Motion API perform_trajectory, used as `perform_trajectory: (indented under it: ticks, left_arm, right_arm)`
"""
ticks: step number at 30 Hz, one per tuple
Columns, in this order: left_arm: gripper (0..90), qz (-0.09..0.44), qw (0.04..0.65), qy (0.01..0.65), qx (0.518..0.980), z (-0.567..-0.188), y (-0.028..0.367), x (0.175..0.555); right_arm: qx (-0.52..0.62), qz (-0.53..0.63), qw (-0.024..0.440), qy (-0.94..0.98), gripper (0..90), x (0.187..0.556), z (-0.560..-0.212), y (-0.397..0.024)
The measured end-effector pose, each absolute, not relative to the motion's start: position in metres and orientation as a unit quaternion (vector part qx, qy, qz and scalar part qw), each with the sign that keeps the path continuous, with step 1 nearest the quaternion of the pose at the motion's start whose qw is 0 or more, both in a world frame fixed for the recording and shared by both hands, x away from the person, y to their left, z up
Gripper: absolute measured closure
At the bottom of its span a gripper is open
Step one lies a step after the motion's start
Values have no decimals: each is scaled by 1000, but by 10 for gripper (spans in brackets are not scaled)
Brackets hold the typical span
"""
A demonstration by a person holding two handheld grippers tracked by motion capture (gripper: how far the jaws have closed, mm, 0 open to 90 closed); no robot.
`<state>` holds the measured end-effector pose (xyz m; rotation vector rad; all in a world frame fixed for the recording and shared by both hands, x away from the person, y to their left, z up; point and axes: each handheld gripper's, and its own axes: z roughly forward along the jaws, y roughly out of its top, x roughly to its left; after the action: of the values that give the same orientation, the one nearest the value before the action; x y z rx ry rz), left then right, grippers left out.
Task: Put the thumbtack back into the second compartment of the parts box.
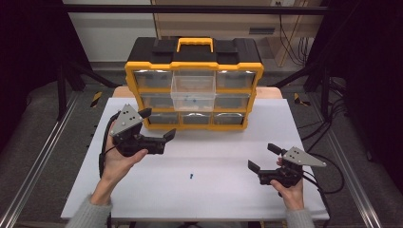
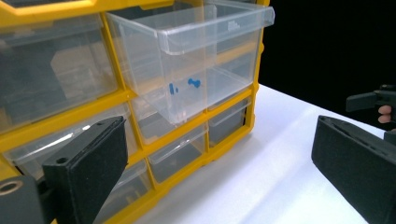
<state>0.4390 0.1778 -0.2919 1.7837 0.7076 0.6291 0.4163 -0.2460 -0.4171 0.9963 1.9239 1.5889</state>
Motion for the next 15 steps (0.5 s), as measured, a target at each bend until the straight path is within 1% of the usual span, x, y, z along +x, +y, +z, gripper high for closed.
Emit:
perform_trajectory:
  ticks: [15]
  left_arm:
    - [31, 245, 533, 312, 748, -326, 184, 434]
  right_arm:
    - [365, 576, 224, 696, 5, 416, -417, -245]
